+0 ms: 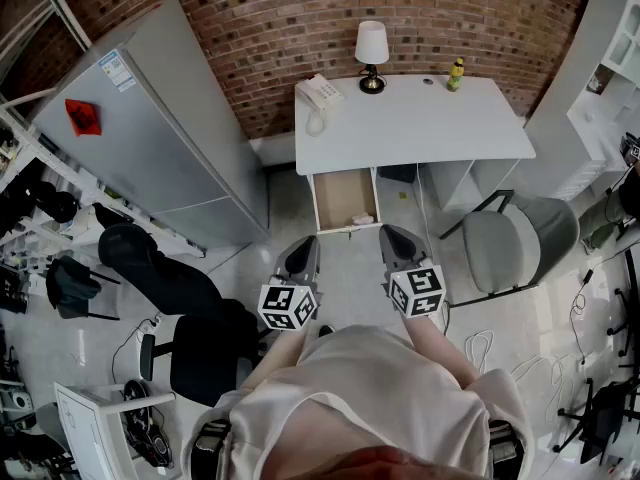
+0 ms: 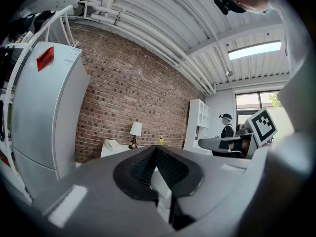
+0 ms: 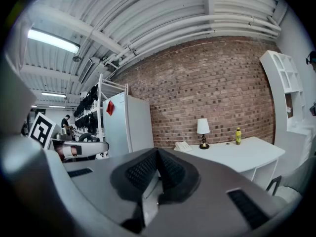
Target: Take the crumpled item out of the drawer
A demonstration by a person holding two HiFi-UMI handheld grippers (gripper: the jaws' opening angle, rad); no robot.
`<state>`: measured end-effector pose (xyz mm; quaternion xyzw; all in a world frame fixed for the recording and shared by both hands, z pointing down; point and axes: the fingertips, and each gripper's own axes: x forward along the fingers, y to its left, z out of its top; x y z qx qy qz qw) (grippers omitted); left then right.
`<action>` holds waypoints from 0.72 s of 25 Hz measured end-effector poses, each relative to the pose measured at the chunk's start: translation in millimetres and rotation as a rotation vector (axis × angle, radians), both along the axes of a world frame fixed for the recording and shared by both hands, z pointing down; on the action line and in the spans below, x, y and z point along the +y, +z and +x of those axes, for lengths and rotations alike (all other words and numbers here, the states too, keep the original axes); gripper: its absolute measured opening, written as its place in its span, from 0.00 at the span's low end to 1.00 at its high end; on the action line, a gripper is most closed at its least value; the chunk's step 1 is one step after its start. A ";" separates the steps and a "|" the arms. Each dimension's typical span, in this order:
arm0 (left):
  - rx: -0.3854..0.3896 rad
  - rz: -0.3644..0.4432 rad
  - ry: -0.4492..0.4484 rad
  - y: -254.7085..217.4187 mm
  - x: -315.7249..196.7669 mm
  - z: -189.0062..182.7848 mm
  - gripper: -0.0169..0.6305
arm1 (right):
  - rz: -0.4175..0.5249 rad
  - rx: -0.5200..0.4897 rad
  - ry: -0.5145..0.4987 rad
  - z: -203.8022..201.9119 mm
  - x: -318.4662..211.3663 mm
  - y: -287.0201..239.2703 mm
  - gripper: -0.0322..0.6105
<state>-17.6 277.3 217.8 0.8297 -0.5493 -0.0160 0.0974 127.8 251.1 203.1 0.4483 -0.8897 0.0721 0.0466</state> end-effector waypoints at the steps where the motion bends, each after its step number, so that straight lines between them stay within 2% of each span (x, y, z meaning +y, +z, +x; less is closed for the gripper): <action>1: 0.001 0.000 0.001 0.4 -0.8 -1.0 0.04 | -0.001 -0.001 0.000 -1.3 -0.4 0.5 0.06; 12: 0.009 -0.010 0.034 3.7 -8.4 -18.7 0.04 | 0.000 -0.002 0.045 -18.0 -4.1 1.9 0.06; 18: 0.012 -0.010 0.072 5.2 -13.5 -38.6 0.04 | 0.009 0.002 0.079 -40.7 -5.7 1.9 0.06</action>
